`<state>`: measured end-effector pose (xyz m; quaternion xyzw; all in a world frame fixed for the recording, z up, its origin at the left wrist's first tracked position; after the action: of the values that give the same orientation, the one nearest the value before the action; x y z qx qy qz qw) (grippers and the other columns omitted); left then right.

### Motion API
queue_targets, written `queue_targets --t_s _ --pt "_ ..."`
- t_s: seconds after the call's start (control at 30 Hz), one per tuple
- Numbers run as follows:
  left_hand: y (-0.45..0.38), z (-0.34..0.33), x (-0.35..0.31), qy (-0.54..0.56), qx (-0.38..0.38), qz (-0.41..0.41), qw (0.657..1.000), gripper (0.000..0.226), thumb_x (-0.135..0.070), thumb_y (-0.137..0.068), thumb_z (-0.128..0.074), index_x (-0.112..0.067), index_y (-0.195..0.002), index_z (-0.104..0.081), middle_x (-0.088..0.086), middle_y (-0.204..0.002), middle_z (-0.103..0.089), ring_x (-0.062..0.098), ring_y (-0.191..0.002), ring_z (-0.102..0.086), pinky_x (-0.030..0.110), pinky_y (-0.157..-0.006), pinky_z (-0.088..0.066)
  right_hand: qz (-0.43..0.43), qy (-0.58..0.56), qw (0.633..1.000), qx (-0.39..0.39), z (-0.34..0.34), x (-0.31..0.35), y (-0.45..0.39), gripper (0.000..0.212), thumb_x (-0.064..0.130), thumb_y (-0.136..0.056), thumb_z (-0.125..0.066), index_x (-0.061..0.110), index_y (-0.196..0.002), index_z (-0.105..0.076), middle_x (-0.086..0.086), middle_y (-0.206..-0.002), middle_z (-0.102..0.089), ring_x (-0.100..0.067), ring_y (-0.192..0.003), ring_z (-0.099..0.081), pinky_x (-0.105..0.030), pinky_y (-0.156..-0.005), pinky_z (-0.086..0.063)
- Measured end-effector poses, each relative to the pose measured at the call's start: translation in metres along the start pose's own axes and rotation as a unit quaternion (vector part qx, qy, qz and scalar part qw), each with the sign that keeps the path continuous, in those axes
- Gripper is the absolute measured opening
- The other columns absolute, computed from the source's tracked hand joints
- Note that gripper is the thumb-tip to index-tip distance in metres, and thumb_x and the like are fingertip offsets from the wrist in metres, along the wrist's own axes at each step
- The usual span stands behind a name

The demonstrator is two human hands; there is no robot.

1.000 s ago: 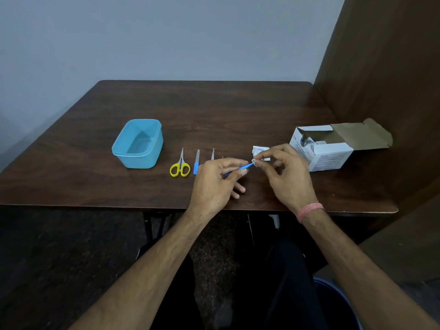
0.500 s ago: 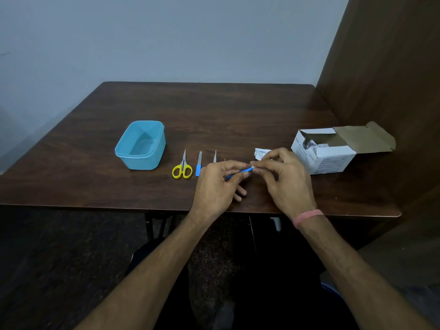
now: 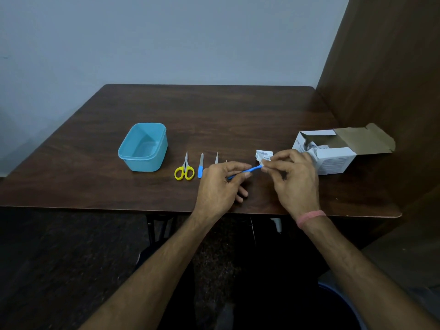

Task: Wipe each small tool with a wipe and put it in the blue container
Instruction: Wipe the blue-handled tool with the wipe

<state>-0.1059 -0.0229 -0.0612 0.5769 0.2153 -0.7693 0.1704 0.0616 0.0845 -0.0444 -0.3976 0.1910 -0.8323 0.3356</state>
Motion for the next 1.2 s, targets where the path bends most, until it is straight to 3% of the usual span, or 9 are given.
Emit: queue_targets --t_s 0.1,0.2,0.37,0.53,0.67,0.77,0.9,1.03,1.2 --pt "0.001 0.0 -0.001 0.01 0.005 0.002 1.0 0.015 -0.01 -0.106 -0.076 -0.018 -0.115 -0.084 -0.001 -0.095 -0.086 0.022 -0.059 -0.078 0.03 -0.051 -0.061 0.023 0.005 1.0 0.003 0.0 0.004 0.001 0.011 0.022 -0.094 -0.087 0.026 -0.104 -0.089 0.01 -0.109 -0.073 -0.019 -0.109 -0.056 -0.036 -0.081 -0.056" --pt "0.001 0.0 -0.004 0.0 0.01 -0.004 1.0 0.018 -0.011 -0.106 -0.075 -0.026 -0.112 -0.084 -0.004 -0.096 -0.087 0.021 -0.06 -0.078 0.029 -0.052 -0.061 0.097 0.027 0.995 0.028 -0.002 0.01 -0.002 0.017 0.014 -0.096 -0.083 0.022 -0.11 -0.089 0.008 -0.113 -0.079 -0.021 -0.114 -0.059 -0.027 -0.094 -0.052" --pt "0.002 -0.001 -0.007 0.011 0.021 0.004 1.0 0.023 -0.012 -0.106 -0.076 -0.035 -0.108 -0.082 -0.006 -0.097 -0.087 0.018 -0.06 -0.076 0.028 -0.052 -0.059 0.197 0.071 0.976 0.06 -0.001 -0.001 -0.011 0.02 0.005 -0.1 -0.075 0.015 -0.115 -0.086 0.003 -0.107 -0.082 -0.032 -0.115 -0.066 -0.037 -0.096 -0.058" --pt "0.001 -0.003 -0.008 0.011 0.021 0.007 1.0 0.017 -0.02 -0.109 -0.073 -0.033 -0.113 -0.082 -0.008 -0.103 -0.086 0.02 -0.061 -0.078 0.028 -0.051 -0.059 0.196 0.09 0.976 0.025 0.005 0.006 -0.008 0.012 0.009 -0.102 -0.075 0.014 -0.111 -0.082 0.002 -0.104 -0.08 -0.028 -0.1 -0.059 -0.032 -0.09 -0.052" --pt "0.001 -0.003 -0.007 0.002 0.02 0.017 1.0 0.02 -0.021 -0.114 -0.063 -0.021 -0.12 -0.082 -0.004 -0.102 -0.086 0.018 -0.06 -0.077 0.027 -0.051 -0.057 0.187 0.095 0.978 -0.011 0.008 0.004 -0.006 0.012 0.008 -0.099 -0.081 0.015 -0.108 -0.084 0.003 -0.106 -0.081 -0.027 -0.098 -0.059 -0.027 -0.088 -0.047" --pt "0.001 -0.004 -0.009 -0.026 0.059 0.026 0.998 0.023 -0.017 -0.115 -0.06 -0.019 -0.116 -0.083 -0.004 -0.098 -0.086 0.012 -0.058 -0.073 0.023 -0.051 -0.055 0.182 0.094 0.979 -0.02 0.009 0.002 -0.005 0.016 0.007 -0.098 -0.082 0.016 -0.11 -0.085 0.004 -0.108 -0.082 -0.028 -0.099 -0.062 -0.025 -0.088 -0.048" --pt "0.0 -0.002 -0.01 -0.038 0.082 0.021 0.996 0.026 -0.019 -0.116 -0.059 -0.027 -0.104 -0.08 -0.007 -0.093 -0.084 0.009 -0.054 -0.068 0.022 -0.052 -0.054 0.198 0.097 0.975 -0.027 0.007 0.0 -0.006 0.014 0.011 -0.1 -0.08 0.017 -0.11 -0.087 0.0 -0.118 -0.08 -0.03 -0.102 -0.063 -0.033 -0.084 -0.054" --pt "0.001 -0.001 -0.01 -0.036 0.072 0.001 0.997 0.027 -0.019 -0.117 -0.057 -0.03 -0.104 -0.079 -0.005 -0.093 -0.083 0.009 -0.053 -0.066 0.023 -0.051 -0.054 0.248 0.092 0.964 -0.016 0.004 0.004 -0.002 0.015 0.014 -0.104 -0.075 0.018 -0.113 -0.087 -0.001 -0.105 -0.076 -0.028 -0.086 -0.061 -0.037 -0.067 -0.052" --pt "0.001 -0.002 -0.009 -0.045 0.059 0.005 0.997 0.024 -0.018 -0.117 -0.058 -0.02 -0.11 -0.081 -0.009 -0.09 -0.082 0.008 -0.051 -0.064 0.022 -0.049 -0.052 0.167 0.058 0.983 -0.046 0.005 -0.006 -0.009 0.015 0.007 -0.101 -0.079 0.016 -0.11 -0.087 -0.002 -0.1 -0.074 -0.028 -0.086 -0.063 -0.044 -0.069 -0.055"
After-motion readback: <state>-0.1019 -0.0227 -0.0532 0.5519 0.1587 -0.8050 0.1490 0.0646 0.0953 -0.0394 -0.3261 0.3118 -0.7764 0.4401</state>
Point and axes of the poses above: each hand's wrist, its own y-axis away from the middle knuckle, its own z-axis out of the back of the hand, x = y × z, the point moved 3 cm from there along -y, towards the middle knuckle
